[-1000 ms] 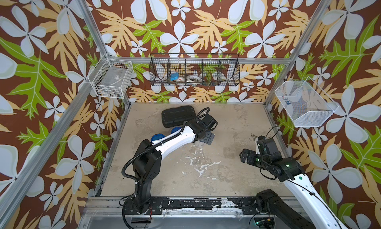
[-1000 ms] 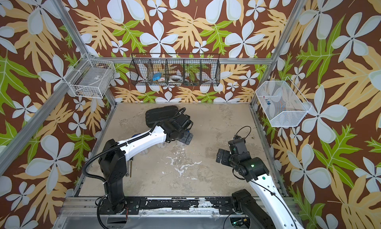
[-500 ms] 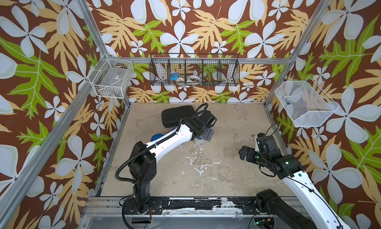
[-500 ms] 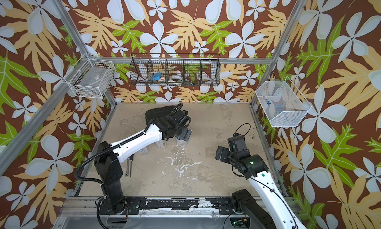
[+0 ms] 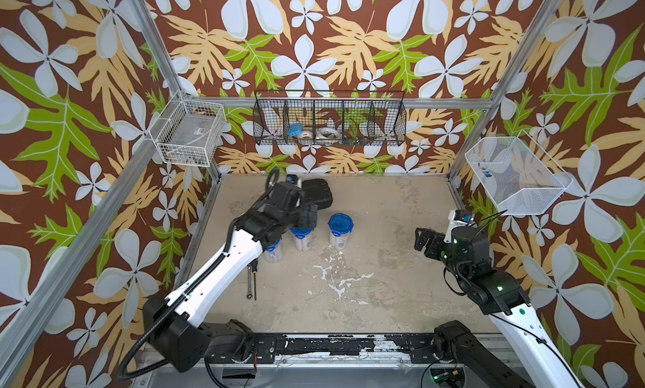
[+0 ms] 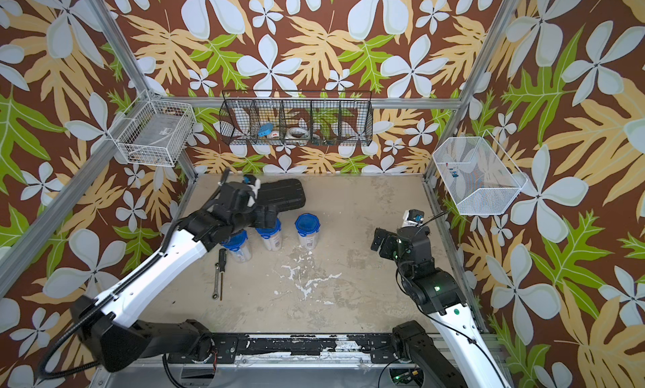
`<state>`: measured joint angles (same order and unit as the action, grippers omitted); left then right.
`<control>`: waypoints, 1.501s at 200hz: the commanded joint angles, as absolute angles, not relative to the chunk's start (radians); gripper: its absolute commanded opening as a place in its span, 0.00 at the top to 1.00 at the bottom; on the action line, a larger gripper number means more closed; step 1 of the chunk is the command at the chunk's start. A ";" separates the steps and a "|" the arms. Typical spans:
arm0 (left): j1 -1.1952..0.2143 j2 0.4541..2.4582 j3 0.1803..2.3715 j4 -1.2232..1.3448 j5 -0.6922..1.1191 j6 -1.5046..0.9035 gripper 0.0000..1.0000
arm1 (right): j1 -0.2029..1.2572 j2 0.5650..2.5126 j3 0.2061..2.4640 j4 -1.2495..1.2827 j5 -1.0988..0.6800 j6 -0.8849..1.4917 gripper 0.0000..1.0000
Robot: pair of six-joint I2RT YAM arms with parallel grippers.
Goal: Pack away toiletry kits
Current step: Reset both arms
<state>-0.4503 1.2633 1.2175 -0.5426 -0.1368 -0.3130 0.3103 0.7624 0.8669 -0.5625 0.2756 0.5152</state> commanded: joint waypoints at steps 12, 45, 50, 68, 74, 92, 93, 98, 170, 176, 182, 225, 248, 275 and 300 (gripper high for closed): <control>-0.230 1.151 1.038 -0.352 0.031 -0.339 0.00 | 0.272 0.870 0.809 -0.300 0.511 0.441 0.00; -0.103 1.133 0.939 -0.248 -0.067 -0.325 0.00 | 0.128 0.904 0.637 0.052 0.355 0.347 0.00; -0.083 1.141 0.928 -0.226 -0.078 -0.322 0.00 | 0.099 0.919 0.620 0.076 0.331 0.345 0.00; -0.003 1.186 0.898 -0.159 -0.093 -0.329 0.00 | 0.039 0.991 0.586 0.158 0.238 0.270 0.00; 0.021 1.203 0.886 -0.132 -0.092 -0.334 0.00 | 0.038 1.020 0.588 0.165 0.229 0.240 0.00; 0.047 1.244 0.842 -0.047 -0.157 -0.324 0.00 | 0.038 1.102 0.571 0.226 0.195 0.174 0.00; 0.047 1.246 0.840 -0.043 -0.161 -0.322 0.00 | 0.038 1.106 0.569 0.229 0.193 0.173 0.00; 0.046 1.255 0.828 -0.021 -0.184 -0.312 0.00 | 0.038 1.123 0.560 0.253 0.191 0.162 0.00; 0.046 1.334 0.613 0.312 -0.233 -0.217 0.00 | 0.038 1.241 0.366 0.596 0.183 0.119 0.00; 0.046 1.328 0.591 0.341 -0.234 -0.212 0.00 | 0.038 1.247 0.358 0.604 0.181 0.113 0.00; 0.046 1.324 0.568 0.373 -0.234 -0.208 0.00 | 0.038 1.253 0.352 0.607 0.185 0.108 0.00; 0.046 1.283 0.398 0.649 -0.209 -0.195 0.00 | 0.038 1.292 0.332 0.649 0.232 0.100 0.00; 0.046 1.317 0.326 0.842 -0.226 -0.184 0.00 | 0.038 1.329 0.372 0.613 0.278 0.122 0.00; 0.046 1.372 0.303 0.940 -0.194 -0.190 0.00 | 0.040 1.299 0.350 0.610 0.280 0.128 0.00; 0.046 1.390 0.281 0.995 -0.188 -0.189 0.00 | 0.040 1.280 0.342 0.589 0.340 0.148 0.00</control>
<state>0.0475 1.3697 0.3065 1.0325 -0.2218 -0.2623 0.0399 1.2846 0.3382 0.5938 0.2737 0.1238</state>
